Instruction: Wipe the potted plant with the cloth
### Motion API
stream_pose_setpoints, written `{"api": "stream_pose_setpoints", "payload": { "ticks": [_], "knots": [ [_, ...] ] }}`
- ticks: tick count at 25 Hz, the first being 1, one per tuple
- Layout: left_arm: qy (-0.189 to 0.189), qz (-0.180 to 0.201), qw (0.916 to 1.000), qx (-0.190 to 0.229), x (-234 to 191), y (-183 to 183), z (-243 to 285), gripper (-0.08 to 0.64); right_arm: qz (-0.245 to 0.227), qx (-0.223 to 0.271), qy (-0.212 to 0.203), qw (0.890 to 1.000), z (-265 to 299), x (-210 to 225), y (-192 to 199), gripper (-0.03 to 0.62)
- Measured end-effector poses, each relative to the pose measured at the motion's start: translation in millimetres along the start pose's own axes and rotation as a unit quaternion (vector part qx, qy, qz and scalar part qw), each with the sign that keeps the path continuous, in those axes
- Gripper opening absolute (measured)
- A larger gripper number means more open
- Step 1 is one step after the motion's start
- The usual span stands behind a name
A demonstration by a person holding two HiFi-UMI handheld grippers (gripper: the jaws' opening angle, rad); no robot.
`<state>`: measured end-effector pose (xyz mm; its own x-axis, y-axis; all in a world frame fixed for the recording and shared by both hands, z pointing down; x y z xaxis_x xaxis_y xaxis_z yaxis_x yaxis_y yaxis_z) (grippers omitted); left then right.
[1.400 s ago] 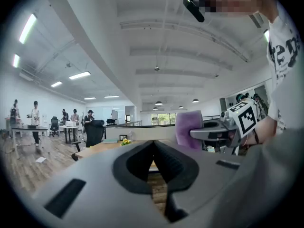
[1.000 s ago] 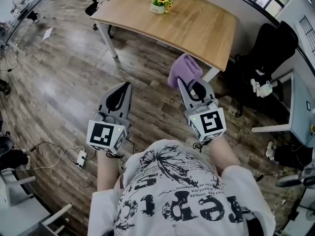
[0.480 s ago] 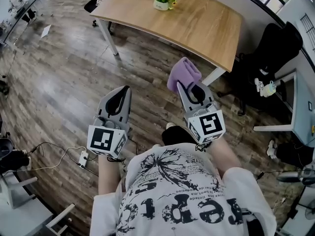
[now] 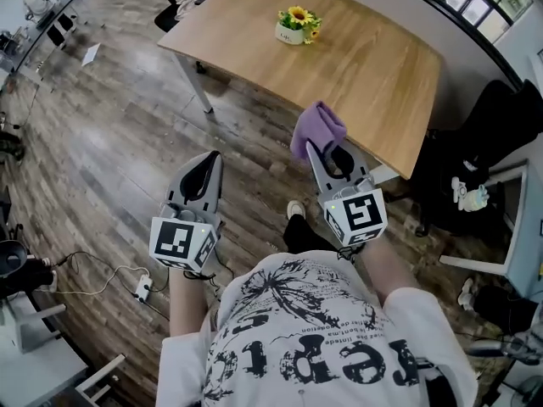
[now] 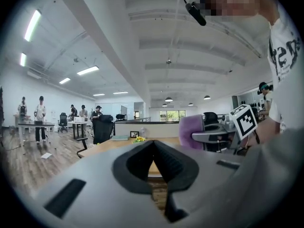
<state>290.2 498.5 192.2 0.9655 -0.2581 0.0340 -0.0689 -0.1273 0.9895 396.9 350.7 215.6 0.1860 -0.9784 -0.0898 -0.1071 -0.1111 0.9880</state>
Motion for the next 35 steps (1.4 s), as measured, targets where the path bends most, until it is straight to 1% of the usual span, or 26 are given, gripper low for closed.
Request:
{"api": "stream_pose_setpoints", "payload": {
  "ticks": [6,9,13,18,22,24,26,32,35],
  "knots": [
    [-0.011,0.002,0.9999,0.003,-30.3,10.5,111.8,0.003,0.006,-0.004,0.001,1.0,78.0,94.2,12.9,0.069],
    [-0.012,-0.004,0.9999,0.004,-37.4,18.2,155.8,0.003,0.008,-0.011,0.004,1.0,103.2,132.2,21.4,0.071],
    [-0.005,-0.009,0.9999,-0.008,-44.3,33.1,202.3,0.003,0.005,-0.029,0.015,0.999,124.2,174.3,35.4,0.072],
    [0.01,-0.024,0.9994,-0.021,-66.4,60.7,252.6,0.003,0.007,-0.053,0.037,0.998,148.0,207.6,61.9,0.072],
    [0.055,-0.041,0.9973,-0.027,-86.7,78.5,299.1,0.003,0.005,-0.08,0.078,0.994,171.7,232.6,83.7,0.072],
    [0.084,-0.054,0.9946,-0.026,-101.3,86.3,325.7,0.003,0.003,-0.096,0.104,0.99,186.4,243.5,96.7,0.072],
    [0.115,-0.06,0.9912,-0.029,-118.1,95.5,355.4,0.003,0.006,-0.113,0.133,0.985,203.6,253.8,110.0,0.072],
    [0.191,-0.06,0.978,-0.058,-162.4,124.9,441.3,0.003,0.018,-0.154,0.199,0.968,254.8,284.4,142.9,0.072],
    [0.226,-0.061,0.9689,-0.079,-183.4,143.6,474.8,0.003,0.025,-0.172,0.243,0.954,273.7,301.1,157.2,0.072]
  ]
}}
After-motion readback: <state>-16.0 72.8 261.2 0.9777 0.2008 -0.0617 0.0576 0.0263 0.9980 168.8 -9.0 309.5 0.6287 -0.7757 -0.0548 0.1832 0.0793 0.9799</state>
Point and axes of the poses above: the fingertips, and each gripper's own axes: z forward along the fingers, x to its right, y out of its underside, the point moved 1 cm from there along -z, backward along the fingers, and after that the axes turned 15 degrees about x, right-handed, at the moved point
